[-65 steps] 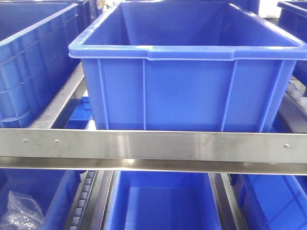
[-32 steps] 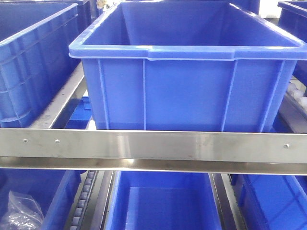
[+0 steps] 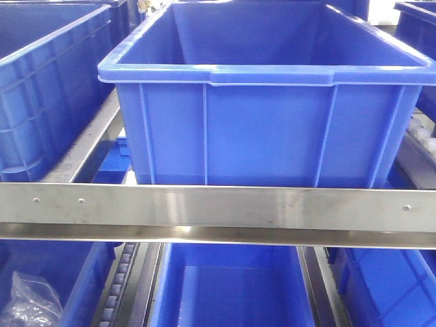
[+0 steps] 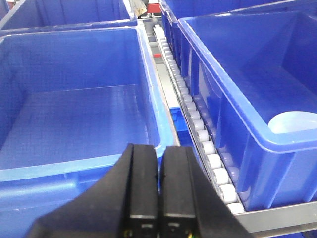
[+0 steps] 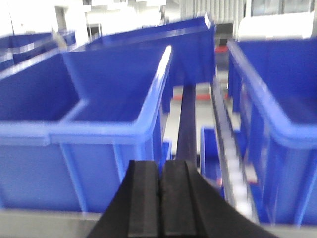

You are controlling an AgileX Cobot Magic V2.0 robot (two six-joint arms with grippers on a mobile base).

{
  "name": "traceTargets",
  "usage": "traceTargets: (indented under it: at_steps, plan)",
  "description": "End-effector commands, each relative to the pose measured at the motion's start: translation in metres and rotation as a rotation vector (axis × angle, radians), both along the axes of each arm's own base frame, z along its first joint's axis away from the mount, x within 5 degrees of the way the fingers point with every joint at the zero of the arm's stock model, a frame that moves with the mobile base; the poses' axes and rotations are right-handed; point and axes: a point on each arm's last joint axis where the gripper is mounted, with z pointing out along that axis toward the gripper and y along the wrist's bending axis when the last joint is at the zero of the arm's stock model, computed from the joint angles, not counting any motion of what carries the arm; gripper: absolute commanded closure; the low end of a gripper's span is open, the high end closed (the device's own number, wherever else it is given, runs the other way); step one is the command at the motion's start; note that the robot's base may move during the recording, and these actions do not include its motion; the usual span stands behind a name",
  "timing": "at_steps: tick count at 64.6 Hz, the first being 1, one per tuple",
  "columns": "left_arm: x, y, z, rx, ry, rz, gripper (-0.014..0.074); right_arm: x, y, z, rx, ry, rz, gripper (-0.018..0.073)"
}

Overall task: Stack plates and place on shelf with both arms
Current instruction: 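Raise the empty right gripper up out of the blue bin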

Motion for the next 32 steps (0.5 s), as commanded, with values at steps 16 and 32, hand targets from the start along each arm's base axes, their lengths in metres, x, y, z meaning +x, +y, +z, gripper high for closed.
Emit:
traceTargets:
  at_steps: [16, 32]
  plan:
    - [0.001, 0.001, 0.018, -0.032, -0.112, 0.009, 0.0513, -0.011, 0.001, -0.008, -0.028, 0.030, 0.016, 0.0501]
    - [0.001, 0.001, 0.018, -0.032, -0.112, 0.009, 0.0513, -0.012, -0.002, -0.002, -0.060, -0.034, -0.043, 0.0501]
